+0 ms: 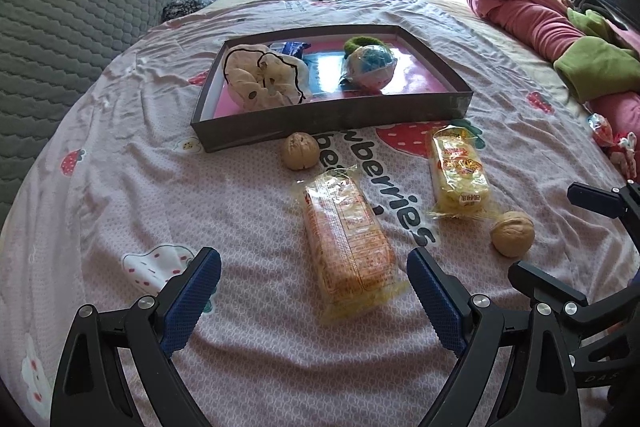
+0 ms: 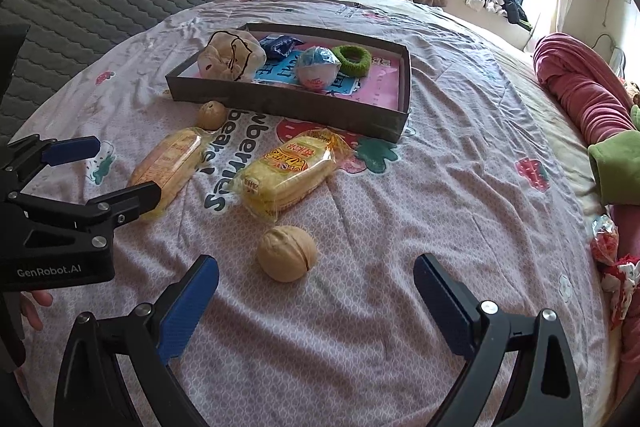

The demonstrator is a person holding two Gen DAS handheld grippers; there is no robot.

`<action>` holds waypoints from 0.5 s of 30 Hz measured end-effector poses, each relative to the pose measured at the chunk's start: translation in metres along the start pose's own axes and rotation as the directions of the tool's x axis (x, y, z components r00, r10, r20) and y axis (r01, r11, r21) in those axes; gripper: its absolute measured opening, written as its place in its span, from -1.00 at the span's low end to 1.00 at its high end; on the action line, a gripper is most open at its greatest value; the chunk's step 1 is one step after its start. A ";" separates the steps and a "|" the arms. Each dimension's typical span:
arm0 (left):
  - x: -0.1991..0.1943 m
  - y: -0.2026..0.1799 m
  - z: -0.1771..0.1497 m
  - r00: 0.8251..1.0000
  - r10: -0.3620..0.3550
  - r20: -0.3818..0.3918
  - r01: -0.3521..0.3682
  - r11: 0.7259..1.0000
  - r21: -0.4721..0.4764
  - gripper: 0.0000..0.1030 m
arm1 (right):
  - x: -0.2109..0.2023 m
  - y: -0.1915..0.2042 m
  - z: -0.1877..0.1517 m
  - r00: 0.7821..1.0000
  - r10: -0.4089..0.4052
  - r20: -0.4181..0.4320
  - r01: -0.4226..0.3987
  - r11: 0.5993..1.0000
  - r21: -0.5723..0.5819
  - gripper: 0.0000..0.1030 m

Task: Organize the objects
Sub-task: 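Move left gripper over the orange bread packet and right gripper over a walnut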

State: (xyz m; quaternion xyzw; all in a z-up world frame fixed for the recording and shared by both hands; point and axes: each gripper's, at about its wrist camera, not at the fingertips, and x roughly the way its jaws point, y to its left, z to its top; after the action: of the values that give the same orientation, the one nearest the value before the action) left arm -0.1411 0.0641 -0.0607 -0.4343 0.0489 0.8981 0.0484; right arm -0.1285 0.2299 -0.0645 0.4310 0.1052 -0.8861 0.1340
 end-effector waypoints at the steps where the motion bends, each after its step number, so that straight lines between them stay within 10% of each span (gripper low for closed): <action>1: 0.001 0.000 0.001 1.000 -0.004 0.001 0.004 1.000 0.000 0.84 | 0.001 0.000 0.001 1.000 -0.001 -0.002 0.001 1.000 0.001 0.91; 15: 0.016 -0.007 0.006 1.000 -0.020 -0.009 0.020 1.000 0.008 0.84 | 0.016 -0.002 0.002 1.000 0.007 -0.021 -0.007 1.000 0.007 0.91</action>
State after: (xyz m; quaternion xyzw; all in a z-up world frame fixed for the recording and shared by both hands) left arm -0.1550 0.0722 -0.0702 -0.4388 0.0484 0.8954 0.0588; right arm -0.1403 0.2283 -0.0756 0.4411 0.1019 -0.8815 0.1345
